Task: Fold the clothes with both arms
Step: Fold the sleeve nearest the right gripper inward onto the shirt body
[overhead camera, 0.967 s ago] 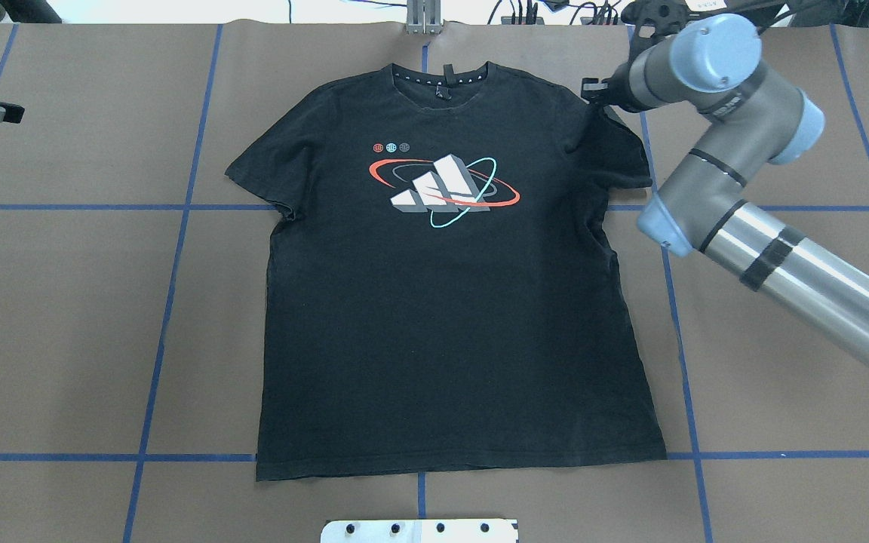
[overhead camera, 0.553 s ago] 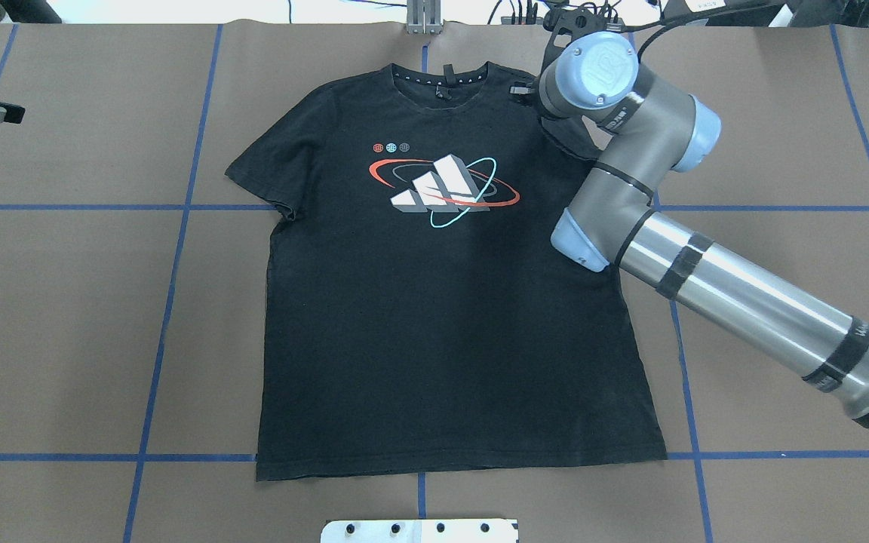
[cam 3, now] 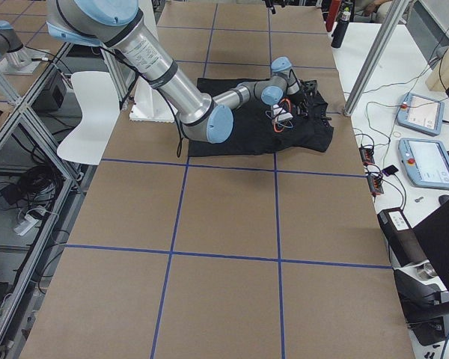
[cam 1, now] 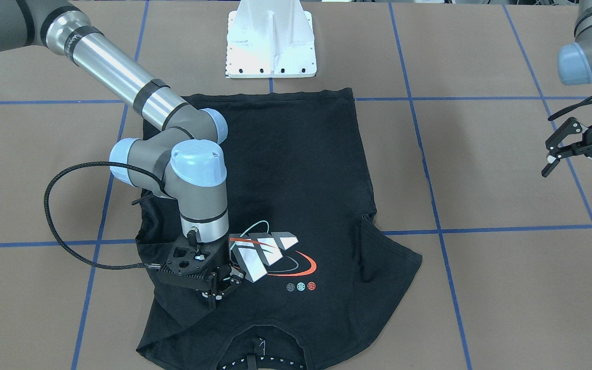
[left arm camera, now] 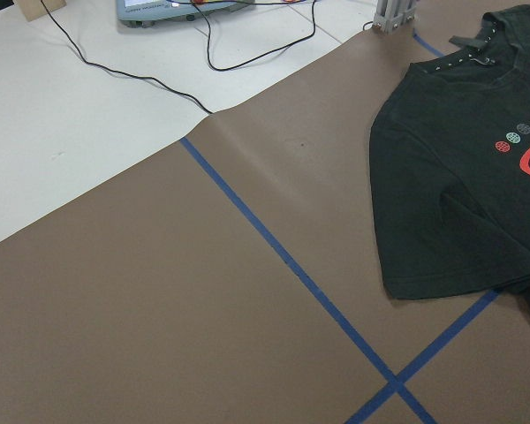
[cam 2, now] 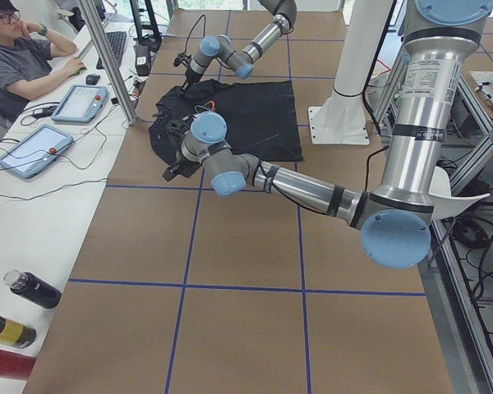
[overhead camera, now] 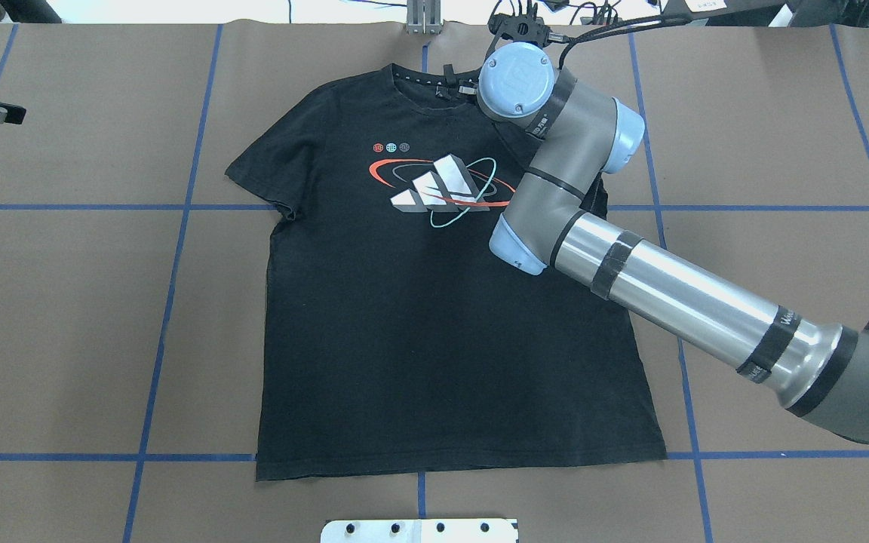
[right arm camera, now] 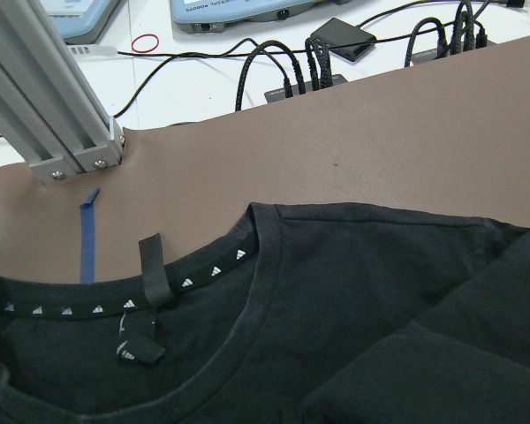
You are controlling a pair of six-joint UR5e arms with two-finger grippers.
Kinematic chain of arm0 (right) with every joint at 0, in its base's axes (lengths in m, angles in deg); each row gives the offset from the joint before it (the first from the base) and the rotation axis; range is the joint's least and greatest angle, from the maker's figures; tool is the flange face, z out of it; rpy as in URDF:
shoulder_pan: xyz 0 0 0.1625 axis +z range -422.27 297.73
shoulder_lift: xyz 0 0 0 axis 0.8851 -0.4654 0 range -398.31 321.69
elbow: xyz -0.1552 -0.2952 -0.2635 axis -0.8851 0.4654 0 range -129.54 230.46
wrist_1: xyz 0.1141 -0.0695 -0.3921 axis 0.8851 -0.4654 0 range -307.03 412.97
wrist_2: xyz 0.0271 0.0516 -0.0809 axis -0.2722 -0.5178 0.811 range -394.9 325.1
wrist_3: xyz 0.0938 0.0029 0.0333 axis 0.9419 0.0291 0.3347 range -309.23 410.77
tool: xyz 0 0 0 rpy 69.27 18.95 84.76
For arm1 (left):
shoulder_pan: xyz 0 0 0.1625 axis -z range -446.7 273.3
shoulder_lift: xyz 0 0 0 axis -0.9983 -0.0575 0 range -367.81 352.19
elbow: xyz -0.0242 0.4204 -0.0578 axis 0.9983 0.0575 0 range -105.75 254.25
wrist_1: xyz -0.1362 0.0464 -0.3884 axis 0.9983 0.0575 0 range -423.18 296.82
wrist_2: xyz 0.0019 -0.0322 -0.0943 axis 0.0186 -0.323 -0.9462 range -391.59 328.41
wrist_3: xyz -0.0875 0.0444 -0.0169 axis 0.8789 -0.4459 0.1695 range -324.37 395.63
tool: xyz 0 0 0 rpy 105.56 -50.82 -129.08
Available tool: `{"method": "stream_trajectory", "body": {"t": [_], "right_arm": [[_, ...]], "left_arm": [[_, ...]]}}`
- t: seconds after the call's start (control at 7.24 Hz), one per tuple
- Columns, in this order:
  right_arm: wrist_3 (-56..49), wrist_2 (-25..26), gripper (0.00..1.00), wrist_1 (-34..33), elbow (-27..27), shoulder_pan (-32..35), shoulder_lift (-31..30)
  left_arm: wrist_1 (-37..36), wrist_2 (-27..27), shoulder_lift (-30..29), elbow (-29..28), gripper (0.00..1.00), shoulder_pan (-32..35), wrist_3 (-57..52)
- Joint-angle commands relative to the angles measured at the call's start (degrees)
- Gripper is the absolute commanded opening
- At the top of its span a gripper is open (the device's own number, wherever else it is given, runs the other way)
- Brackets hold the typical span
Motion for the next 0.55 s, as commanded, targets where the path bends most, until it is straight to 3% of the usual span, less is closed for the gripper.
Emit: {"method": "stream_trajectory", "body": {"t": [0.0, 0.14, 0.28, 0.41], "right_arm": [[0.9, 0.7, 0.85, 0.0, 1.9, -0.6, 0.8], [1.2, 1.7, 0.99, 0.1, 1.8, -0.7, 1.0], [0.9, 1.1, 1.00, 0.1, 1.5, 0.1, 1.0], [-2.9, -4.8, 1.00, -1.0, 0.1, 2.3, 0.8]], "left_arm": [[0.0, 0.0, 0.0, 0.0, 1.00, 0.0, 0.0], [0.0, 0.0, -0.3, 0.0, 1.00, 0.0, 0.1], [-0.3, 0.1, -2.0, -1.0, 1.00, -0.1, 3.6], [-0.3, 1.2, -5.2, -3.5, 1.00, -1.1, 9.3]]}}
